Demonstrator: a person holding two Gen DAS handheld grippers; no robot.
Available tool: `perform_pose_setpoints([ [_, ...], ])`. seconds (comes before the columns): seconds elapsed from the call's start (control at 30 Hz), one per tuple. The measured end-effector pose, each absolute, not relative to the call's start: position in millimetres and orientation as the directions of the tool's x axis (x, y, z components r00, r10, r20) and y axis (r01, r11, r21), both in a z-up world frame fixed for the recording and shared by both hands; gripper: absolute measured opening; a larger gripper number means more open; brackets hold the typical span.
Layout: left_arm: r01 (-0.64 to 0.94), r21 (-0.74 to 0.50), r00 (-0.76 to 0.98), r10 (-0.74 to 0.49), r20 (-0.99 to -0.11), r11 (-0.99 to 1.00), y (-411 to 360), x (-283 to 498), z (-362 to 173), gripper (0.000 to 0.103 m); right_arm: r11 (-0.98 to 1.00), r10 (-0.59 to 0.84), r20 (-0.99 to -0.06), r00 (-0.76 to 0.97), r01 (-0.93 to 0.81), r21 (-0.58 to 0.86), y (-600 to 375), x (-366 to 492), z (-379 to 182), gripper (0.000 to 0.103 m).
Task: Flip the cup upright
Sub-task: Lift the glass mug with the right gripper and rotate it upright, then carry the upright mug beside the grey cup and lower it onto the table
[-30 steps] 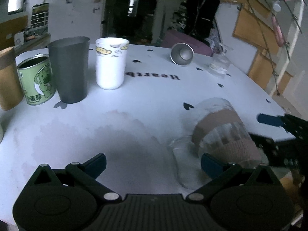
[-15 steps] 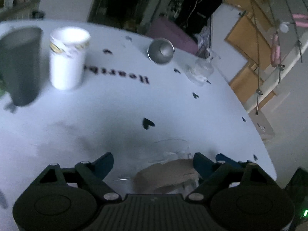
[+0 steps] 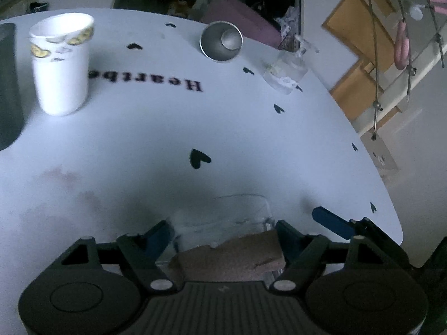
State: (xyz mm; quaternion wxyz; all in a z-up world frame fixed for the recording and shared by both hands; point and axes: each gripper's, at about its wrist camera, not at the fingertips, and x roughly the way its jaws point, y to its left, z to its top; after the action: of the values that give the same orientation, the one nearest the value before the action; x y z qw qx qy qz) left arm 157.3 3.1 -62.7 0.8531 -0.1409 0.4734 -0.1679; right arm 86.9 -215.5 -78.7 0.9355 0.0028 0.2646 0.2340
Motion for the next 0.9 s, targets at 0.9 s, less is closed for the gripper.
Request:
perform_pose_setpoints([
  [0.9,-0.122,-0.004,0.828,0.1,-0.552,0.992,111,71,3,0.077,0.862,0.484,-0.441,0.756,-0.499,0.091,-195,72,-59,0.088],
])
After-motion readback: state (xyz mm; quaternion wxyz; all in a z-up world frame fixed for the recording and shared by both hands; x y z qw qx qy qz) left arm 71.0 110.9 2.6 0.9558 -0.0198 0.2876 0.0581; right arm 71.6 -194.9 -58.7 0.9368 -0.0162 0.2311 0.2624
